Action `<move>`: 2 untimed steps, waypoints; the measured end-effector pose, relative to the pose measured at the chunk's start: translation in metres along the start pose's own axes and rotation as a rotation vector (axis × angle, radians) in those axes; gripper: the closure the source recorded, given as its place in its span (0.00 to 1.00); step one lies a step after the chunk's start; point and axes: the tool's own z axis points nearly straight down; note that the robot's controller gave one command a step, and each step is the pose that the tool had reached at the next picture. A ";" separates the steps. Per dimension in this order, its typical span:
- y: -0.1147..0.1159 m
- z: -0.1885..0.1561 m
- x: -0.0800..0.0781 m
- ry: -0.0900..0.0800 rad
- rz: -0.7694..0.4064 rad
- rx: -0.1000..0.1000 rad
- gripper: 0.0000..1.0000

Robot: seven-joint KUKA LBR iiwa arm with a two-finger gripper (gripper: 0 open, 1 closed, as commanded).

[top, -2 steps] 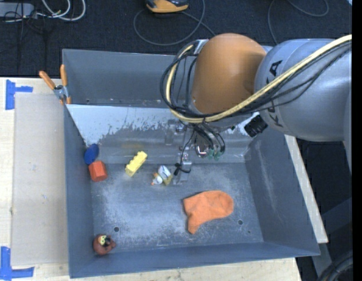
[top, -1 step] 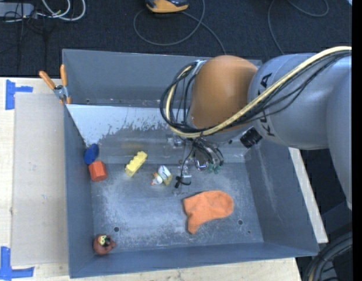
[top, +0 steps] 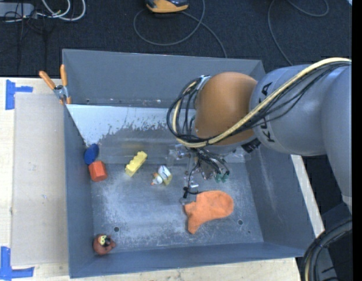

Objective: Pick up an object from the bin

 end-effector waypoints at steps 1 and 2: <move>-0.021 0.015 0.011 0.001 -0.070 0.000 0.00; -0.049 0.029 0.027 0.000 -0.366 -0.001 0.00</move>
Offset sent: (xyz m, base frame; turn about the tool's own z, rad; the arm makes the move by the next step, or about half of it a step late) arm -0.0282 -0.0878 -0.0450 -0.3021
